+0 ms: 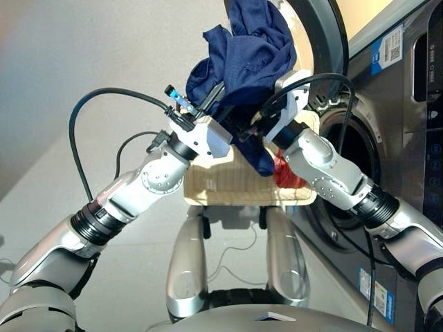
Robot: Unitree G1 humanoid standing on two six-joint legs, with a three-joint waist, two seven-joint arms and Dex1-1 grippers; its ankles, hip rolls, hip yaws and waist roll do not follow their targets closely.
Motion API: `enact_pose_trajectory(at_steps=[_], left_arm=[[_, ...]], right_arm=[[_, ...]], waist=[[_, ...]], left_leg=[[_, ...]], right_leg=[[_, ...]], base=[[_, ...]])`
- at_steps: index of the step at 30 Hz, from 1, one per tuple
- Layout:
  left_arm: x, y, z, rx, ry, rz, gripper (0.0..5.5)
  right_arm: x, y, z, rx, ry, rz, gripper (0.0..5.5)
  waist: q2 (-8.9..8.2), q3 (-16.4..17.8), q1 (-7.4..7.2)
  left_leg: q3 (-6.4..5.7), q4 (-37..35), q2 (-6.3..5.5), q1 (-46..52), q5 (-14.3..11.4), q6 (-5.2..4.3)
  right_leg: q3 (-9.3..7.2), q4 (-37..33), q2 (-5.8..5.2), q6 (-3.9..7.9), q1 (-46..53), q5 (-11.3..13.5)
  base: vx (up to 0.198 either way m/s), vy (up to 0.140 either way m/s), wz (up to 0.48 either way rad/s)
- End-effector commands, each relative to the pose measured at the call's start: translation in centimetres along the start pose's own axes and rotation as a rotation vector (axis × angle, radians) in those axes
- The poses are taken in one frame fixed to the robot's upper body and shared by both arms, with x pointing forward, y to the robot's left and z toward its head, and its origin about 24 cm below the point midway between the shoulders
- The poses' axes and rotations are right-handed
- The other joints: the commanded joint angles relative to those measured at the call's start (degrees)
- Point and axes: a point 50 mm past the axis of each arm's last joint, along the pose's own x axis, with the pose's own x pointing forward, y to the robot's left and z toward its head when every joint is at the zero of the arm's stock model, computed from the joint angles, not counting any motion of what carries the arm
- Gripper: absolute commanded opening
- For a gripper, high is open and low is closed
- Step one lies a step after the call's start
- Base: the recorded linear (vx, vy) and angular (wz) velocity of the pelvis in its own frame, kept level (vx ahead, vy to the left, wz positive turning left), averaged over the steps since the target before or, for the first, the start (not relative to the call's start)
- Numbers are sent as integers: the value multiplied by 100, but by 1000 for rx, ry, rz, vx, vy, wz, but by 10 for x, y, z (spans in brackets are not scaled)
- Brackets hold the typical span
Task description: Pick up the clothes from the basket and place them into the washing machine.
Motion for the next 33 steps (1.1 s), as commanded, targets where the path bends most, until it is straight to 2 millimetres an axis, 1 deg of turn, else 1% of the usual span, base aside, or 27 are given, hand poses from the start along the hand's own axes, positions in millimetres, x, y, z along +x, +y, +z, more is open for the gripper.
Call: enact_pose_trajectory(at_steps=[1,7,9,10,11,15,17,19,22,23,24,25,26,32,33], left_arm=[[7,-8,40,-69,-215,-19,0],[7,-11,38,-57,-212,-33,0],[7,-12,38,-46,-209,-31,0],[7,-12,38,-46,-209,-32,0],[7,-12,38,-46,-214,-25,0],[8,-14,40,-52,-226,-18,0],[8,-15,40,-54,-230,-4,0],[7,-17,39,-61,-227,-3,0],[6,-19,40,-74,-241,8,0],[6,-20,40,-74,-241,10,26],[5,-21,39,-81,-239,12,149],[4,-21,39,-84,-235,14,416],[4,-22,38,-84,-232,14,550],[3,-22,37,-94,-222,30,550],[2,-22,36,-96,-215,39,550]], right_arm=[[25,32,51,-48,-238,163,550],[22,32,56,-52,-270,162,550],[20,30,59,-72,-299,140,166],[20,30,59,-72,-299,139,6],[19,28,62,-116,-332,111,0],[14,26,63,-168,-383,56,0],[11,23,57,-159,-402,-2,0],[10,24,55,-153,-413,-21,0],[4,23,50,-190,-448,-82,0],[3,22,48,-191,-445,-94,0],[1,21,46,-192,-441,-105,0],[-1,20,45,-208,-443,-118,0],[-3,19,44,-223,-441,-128,0],[-13,10,34,-236,-413,-198,0],[-18,3,26,-246,-385,-251,0]], waist=[[-39,-202,-34],[-34,-185,-31],[-22,-180,-36],[-22,-181,-33],[-4,-172,-38],[23,-181,-53],[63,-183,-56],[74,-193,-55],[132,-193,-68],[136,-196,-70],[139,-202,-71],[144,-204,-72],[150,-206,-71],[170,-198,-83],[187,-191,-86]], left_leg=[[90,543,-87,-98,-359,-182],[87,566,-81,-120,-371,-177],[97,590,-83,-136,-377,-171],[98,593,-82,-138,-378,-171],[103,612,-77,-151,-383,-166],[95,630,-71,-168,-390,-161],[98,633,-72,-175,-395,-154],[97,633,-76,-183,-400,-149],[81,654,-72,-203,-401,-138],[78,657,-71,-209,-402,-136],[78,656,-72,-212,-405,-135],[73,661,-74,-212,-411,-130],[72,668,-78,-215,-414,-127],[61,702,-84,-236,-427,-116],[66,697,-95,-236,-424,-115]], right_leg=[[-4,-1113,-59,419,365,973],[-6,-1087,-64,420,353,956],[1,-1077,-60,418,349,953],[2,-1075,-60,418,347,953],[-1,-1063,-59,413,334,945],[-5,-1042,-55,411,314,926],[-1,-1028,-58,416,300,922],[-3,-1025,-57,419,290,919],[-6,-998,-61,421,274,894],[-6,-993,-62,421,272,890],[-5,-991,-66,424,271,886],[-2,-979,-66,425,268,883],[-4,-971,-67,425,263,877],[-15,-971,-90,425,261,874],[-20,-976,-94,428,267,874]], base=[[0,0,0],[0,0,0],[0,0,0],[0,0,0],[0,0,0],[0,0,0],[0,0,0],[0,0,0],[0,0,0],[0,0,0],[0,0,0],[0,0,0],[0,0,0],[0,0,0],[0,0,0]])
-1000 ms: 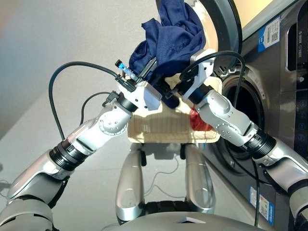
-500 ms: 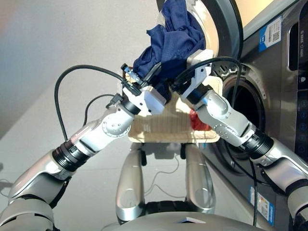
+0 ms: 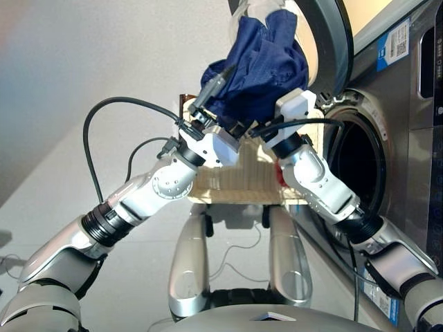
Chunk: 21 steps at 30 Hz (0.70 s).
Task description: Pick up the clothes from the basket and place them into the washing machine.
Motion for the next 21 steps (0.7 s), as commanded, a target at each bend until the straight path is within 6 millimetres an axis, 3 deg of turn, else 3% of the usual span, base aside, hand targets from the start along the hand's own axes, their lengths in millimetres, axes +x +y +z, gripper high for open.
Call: enact_pose_trajectory(at_steps=[1,10,14,15,21], left_arm=[[1,-12,35,-92,-194,-1,550],[2,-13,36,-126,-217,32,550],[5,-12,38,-133,-234,50,550],[6,-11,37,-133,-234,66,550],[8,-6,35,-141,-219,149,550]], right_arm=[[10,-8,35,-29,-240,-89,0],[-25,-41,-34,-229,31,-390,0],[-53,-53,-72,-289,209,-513,0],[-69,-58,-89,-291,299,-572,0],[-104,-64,-118,-251,479,-720,0]], waist=[[13,-199,-69],[76,-183,-66],[111,-178,-61],[128,-172,-65],[155,-145,-56]], left_leg=[[132,591,-96,-97,-425,-113],[101,617,-116,-123,-440,-90],[84,604,-131,-129,-438,-88],[67,610,-135,-135,-441,-86],[37,643,-154,-178,-464,-80]], right_leg=[[25,-1055,-81,428,360,878],[1,-1038,-111,443,362,862],[-12,-1043,-131,454,369,857],[-17,-1035,-144,456,365,854],[-33,-1017,-165,464,342,829]], base=[[0,0,0],[0,0,0],[0,0,0],[0,0,0],[0,0,0]])
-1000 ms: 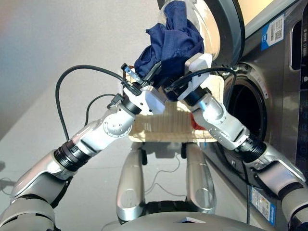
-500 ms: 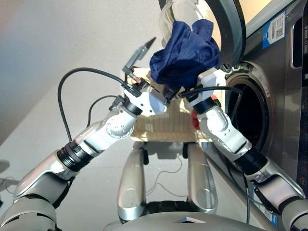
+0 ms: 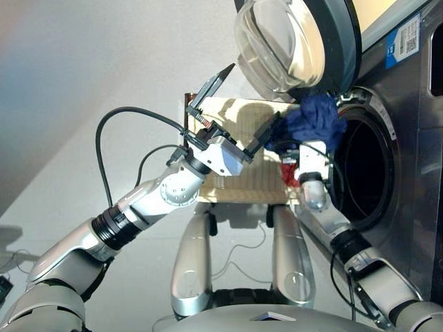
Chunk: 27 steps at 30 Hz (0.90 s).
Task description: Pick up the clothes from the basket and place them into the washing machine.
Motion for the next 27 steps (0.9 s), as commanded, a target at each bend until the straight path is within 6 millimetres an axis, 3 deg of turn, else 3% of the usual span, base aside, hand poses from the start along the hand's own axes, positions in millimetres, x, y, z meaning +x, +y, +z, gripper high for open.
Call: enact_pose_trajectory(at_steps=[1,2,7,13,15,16,21,27], left_arm=[[12,8,26,-54,-164,122,550],[15,9,26,-84,-158,174,550],[20,8,24,-131,-138,236,550],[20,6,25,-175,-132,235,550],[19,4,23,-194,-116,236,550],[19,4,23,-194,-119,236,550],[18,1,22,-230,-103,222,550],[18,2,21,-238,-84,206,550]], right_arm=[[7,-4,14,100,-57,-93,0],[6,-6,4,117,2,-128,0],[9,-17,-8,155,82,-196,0],[29,-51,0,185,87,-417,0],[40,-84,6,131,75,-572,0],[41,-85,8,131,72,-574,0],[55,-153,33,136,31,-851,0],[60,-211,60,330,25,-1126,0]], waist=[[12,-135,-49],[18,-101,-44],[54,-63,-47],[175,-63,22],[265,-63,76],[276,-63,79],[424,-63,162],[521,-63,242]], left_leg=[[79,593,-104,-102,-475,-91],[63,633,-124,-140,-490,-87],[15,783,-155,-288,-545,-74],[-57,1178,-200,-733,-681,-50],[-95,1423,-209,-1027,-756,-37],[-100,1470,-204,-1074,-775,-37],[-150,1920,-198,-1677,-880,-32],[-124,2198,-180,-2165,-949,-21]], right_leg=[[17,-1036,-105,418,369,854],[34,-1013,-102,405,343,841],[45,-904,-109,364,241,783],[133,-533,-85,307,-173,660],[146,-242,-73,275,-476,557],[147,-201,-69,274,-520,542],[184,338,-62,227,-1110,397],[253,623,-70,203,-1639,341]], base=[[0,0,0],[0,0,0],[0,0,0],[-13,-1,97],[0,0,0],[-51,-24,194],[-39,-15,179],[0,0,0]])
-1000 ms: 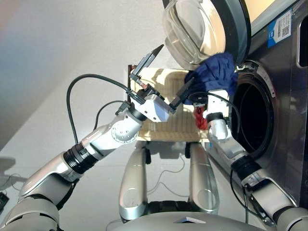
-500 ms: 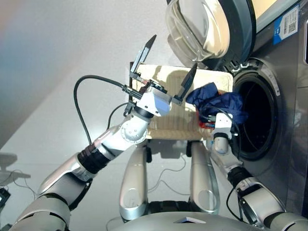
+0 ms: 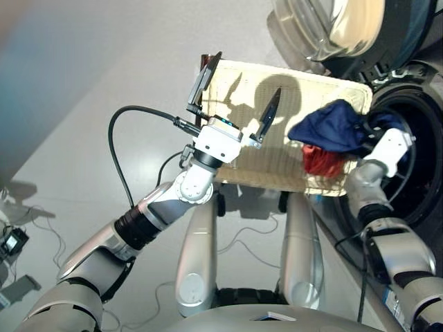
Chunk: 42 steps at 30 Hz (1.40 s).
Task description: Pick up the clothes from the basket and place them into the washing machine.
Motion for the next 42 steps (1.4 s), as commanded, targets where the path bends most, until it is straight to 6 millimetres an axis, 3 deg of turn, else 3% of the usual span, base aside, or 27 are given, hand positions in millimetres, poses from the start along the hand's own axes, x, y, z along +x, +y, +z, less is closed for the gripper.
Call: enact_pose_trajectory(at_steps=[1,6,11,18,22,28,29,33,34,35,42], left_arm=[[8,3,25,-73,-120,19,550],[11,7,23,-53,-113,37,550],[14,12,23,-53,-105,60,550],[15,20,25,-69,-103,94,550],[13,23,28,-80,-109,105,550],[10,29,28,-80,-101,123,550],[8,32,29,-75,-105,131,550],[7,32,29,-67,-101,130,550],[7,32,29,-66,-102,131,550],[8,31,28,-66,-101,129,550],[9,31,27,-66,-111,150,550]], right_arm=[[29,-34,23,138,-14,-210,0],[49,-62,39,449,93,-424,0],[52,-71,33,640,211,-533,0],[47,-94,5,629,332,-692,0],[48,-107,0,623,339,-757,0],[55,-129,9,662,289,-831,0],[60,-140,16,681,249,-857,0],[61,-136,21,661,199,-796,0],[60,-124,25,704,174,-721,470],[58,-115,25,724,168,-661,550],[24,-56,11,642,87,-278,550]], waist=[[177,-74,42],[169,-74,-11],[120,-74,-60],[73,-74,-124],[80,-74,-152],[66,-74,-222],[39,-74,-252],[17,-74,-239],[12,-74,-247],[2,-74,-246],[-64,-74,-274]], left_leg=[[215,1156,-14,-173,-920,-23],[227,1180,-13,-241,-1016,-32],[252,1084,-23,-238,-949,-18],[293,1088,-33,-243,-975,-5],[309,1101,-32,-267,-977,-1],[333,1132,-21,-350,-983,6],[334,1129,-10,-368,-984,5],[338,1133,-6,-386,-981,15],[342,1122,4,-388,-979,23],[346,1118,8,-388,-977,25],[370,1098,17,-340,-968,50]], right_leg=[[219,-686,68,300,253,687],[237,-638,66,307,143,626],[250,-738,66,305,135,727],[293,-764,62,293,140,738],[310,-754,60,296,102,742],[354,-724,62,297,7,761],[355,-736,66,299,-2,760],[362,-734,64,295,-25,778],[364,-734,69,291,-30,782],[369,-739,72,292,-34,783],[356,-755,126,267,14,761]], base=[[0,0,0],[0,0,0],[0,0,0],[0,0,0],[0,0,0],[0,0,0],[0,0,0],[0,0,0],[0,0,0],[0,0,0],[0,0,0]])
